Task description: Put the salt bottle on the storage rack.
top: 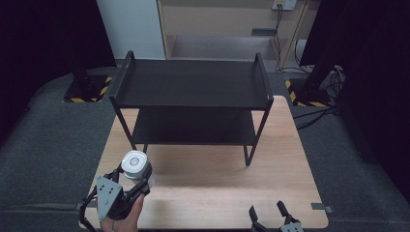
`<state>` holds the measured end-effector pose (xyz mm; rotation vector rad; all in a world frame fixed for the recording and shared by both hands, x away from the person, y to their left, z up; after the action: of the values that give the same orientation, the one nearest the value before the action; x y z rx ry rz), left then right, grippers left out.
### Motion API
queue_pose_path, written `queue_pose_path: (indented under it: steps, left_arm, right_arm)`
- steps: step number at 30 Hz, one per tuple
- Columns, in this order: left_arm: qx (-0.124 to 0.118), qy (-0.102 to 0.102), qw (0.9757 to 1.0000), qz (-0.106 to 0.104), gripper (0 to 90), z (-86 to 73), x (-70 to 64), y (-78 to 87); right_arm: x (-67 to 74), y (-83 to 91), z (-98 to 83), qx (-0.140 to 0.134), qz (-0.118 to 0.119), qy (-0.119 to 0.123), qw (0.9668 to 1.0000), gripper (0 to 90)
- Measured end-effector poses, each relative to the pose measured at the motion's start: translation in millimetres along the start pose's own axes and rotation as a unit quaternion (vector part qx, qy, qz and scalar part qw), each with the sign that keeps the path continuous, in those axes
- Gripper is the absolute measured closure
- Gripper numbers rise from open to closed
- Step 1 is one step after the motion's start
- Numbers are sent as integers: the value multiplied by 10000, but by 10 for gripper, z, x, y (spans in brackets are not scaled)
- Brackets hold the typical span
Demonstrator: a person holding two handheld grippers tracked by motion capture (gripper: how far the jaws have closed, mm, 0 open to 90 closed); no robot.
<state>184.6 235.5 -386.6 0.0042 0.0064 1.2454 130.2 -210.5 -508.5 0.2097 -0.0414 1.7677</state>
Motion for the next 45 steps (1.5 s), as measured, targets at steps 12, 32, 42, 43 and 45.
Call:
queue_pose_path:
  steps: [12,32,42,43,45]
  left_arm:
    - [6,12,10000,-71,307,349,-26,-325]
    - [155,-33,9998,75,307,511,-71,-928]
    - [288,-26,9991,296,307,469,9,-1204]
    - [290,-31,9991,321,307,461,10,-1229]
    - [286,-76,9989,361,307,439,6,-1290]
  right_arm:
    - [-66,15,49,-75,-62,-35,9999,44]
    - [-150,-65,68,-111,-107,-48,9999,45]
    - [-209,-130,55,-61,-149,-60,9999,45]
    - [-212,-138,54,-52,-150,-61,9999,46]
    - [-219,-158,53,-42,-147,-65,9999,46]
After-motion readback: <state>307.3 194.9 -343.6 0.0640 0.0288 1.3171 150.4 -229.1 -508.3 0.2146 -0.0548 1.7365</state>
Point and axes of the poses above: each handheld gripper's, and its own axes: y roughly backward along the jaws, z roughly out of its top, x roughly to its left, the point moved 8 cm from there along -y, roughly forward along the jaws, and after that the axes turned 2 degrees about -z, right-handed, at the moved point
